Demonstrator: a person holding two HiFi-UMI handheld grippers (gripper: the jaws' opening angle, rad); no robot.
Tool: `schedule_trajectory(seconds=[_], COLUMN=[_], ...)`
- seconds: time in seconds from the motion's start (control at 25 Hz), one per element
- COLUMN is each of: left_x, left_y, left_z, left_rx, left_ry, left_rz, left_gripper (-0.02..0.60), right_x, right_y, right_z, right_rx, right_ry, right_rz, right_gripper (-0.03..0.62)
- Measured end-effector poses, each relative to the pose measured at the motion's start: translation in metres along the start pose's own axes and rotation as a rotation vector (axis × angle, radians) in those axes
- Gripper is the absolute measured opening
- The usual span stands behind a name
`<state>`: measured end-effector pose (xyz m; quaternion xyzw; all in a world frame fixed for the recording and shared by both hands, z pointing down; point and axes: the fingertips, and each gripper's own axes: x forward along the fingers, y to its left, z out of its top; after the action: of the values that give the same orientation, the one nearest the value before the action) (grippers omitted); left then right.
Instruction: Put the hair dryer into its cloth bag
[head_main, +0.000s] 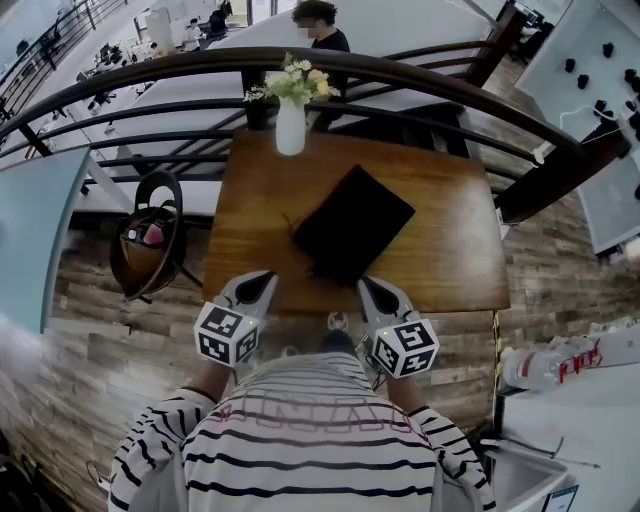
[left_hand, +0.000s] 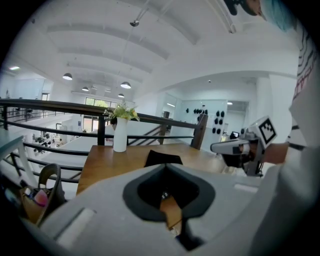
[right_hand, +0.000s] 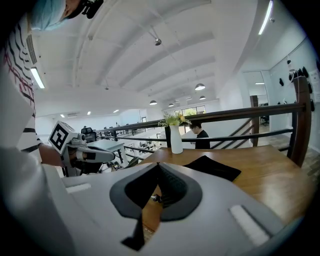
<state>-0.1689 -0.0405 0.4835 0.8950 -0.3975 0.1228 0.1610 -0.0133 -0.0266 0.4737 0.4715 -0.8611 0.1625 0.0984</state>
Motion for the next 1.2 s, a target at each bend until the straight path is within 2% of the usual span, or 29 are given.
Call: schedule_trajectory(seconds=[0.44,1.2], left_x=[-0.012,0.001], left_y=[0.014,0.016], left_z=[-0.002,-0.008], left_rx=[-0.029,-0.045], left_ry=[-0.032,-0.026], left_rz=[0.067,0.064], left_gripper=[0.002,0.000], right_x=[0.005,0.018], right_y=[0.003,-0.004], right_z=[-0.004,-0.012], right_rx=[-0.003,0.003], right_ry=[-0.003,0.019], right_rz=[-0.016,-0.023], right_gripper=[0.000,0.000])
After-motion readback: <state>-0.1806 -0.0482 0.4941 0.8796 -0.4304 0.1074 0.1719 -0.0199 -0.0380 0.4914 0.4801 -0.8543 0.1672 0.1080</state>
